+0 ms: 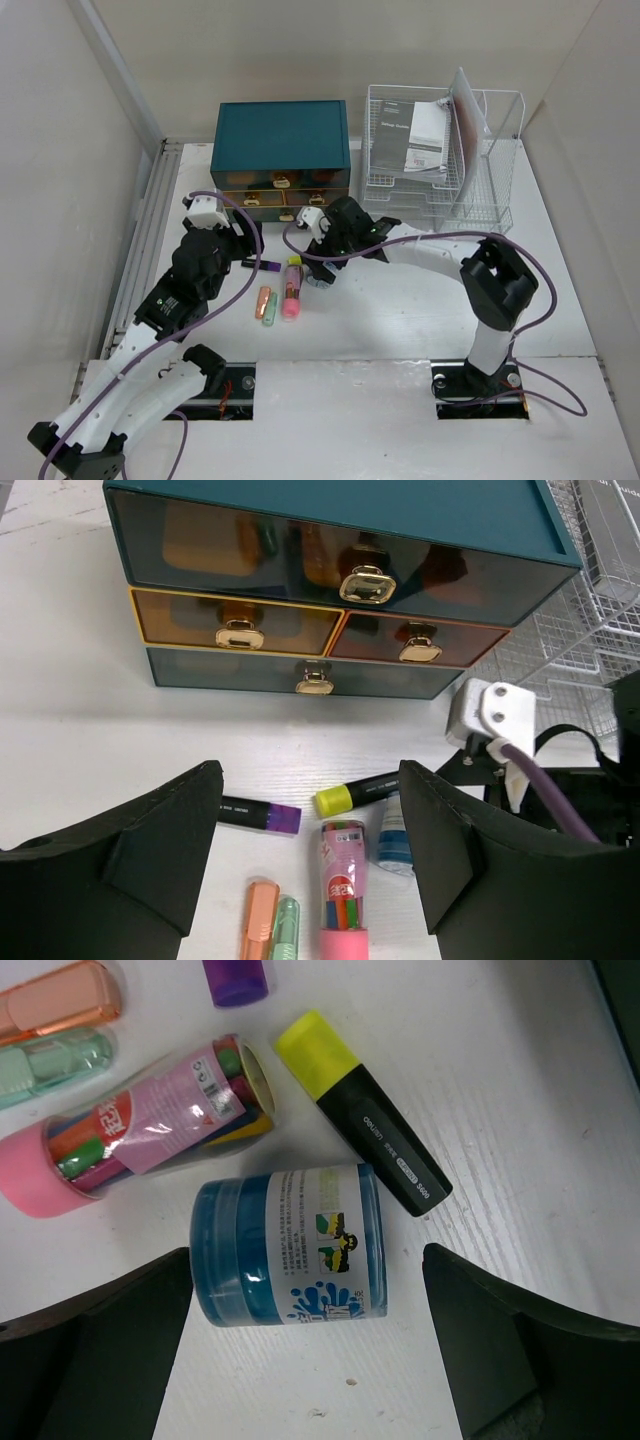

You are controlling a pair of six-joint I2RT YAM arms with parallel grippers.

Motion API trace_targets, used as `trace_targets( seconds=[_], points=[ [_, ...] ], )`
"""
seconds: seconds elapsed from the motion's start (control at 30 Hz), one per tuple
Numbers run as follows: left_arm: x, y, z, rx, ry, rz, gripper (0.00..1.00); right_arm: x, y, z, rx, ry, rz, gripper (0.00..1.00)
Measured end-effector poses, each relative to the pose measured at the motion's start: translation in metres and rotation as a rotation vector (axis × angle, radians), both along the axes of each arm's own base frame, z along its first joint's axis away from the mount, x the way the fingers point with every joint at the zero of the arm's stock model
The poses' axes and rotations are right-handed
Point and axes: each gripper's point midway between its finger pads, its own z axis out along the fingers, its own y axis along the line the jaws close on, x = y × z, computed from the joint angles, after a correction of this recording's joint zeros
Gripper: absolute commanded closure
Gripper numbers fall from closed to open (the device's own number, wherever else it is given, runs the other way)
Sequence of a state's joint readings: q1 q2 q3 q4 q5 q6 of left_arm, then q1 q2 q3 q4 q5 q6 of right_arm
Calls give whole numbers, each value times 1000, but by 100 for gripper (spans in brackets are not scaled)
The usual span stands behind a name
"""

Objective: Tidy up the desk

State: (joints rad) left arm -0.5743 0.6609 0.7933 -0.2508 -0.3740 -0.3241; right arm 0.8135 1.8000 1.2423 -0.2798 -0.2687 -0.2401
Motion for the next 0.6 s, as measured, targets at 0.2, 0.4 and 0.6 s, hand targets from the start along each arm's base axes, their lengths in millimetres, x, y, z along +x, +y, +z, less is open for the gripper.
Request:
trace_targets(
  seconds=[0.2, 0.4, 0.6],
  points=[
    [0, -1, 0, 0, 1, -7, 32, -1, -3, -16, -38, 18, 4, 0],
    [0, -1, 0, 0, 1, -9, 32, -1, -5, -27, -59, 30, 8, 0],
    [-1, -2, 0, -1, 1, -14, 32, -3, -7, -40, -84, 50, 16, 39]
  ],
)
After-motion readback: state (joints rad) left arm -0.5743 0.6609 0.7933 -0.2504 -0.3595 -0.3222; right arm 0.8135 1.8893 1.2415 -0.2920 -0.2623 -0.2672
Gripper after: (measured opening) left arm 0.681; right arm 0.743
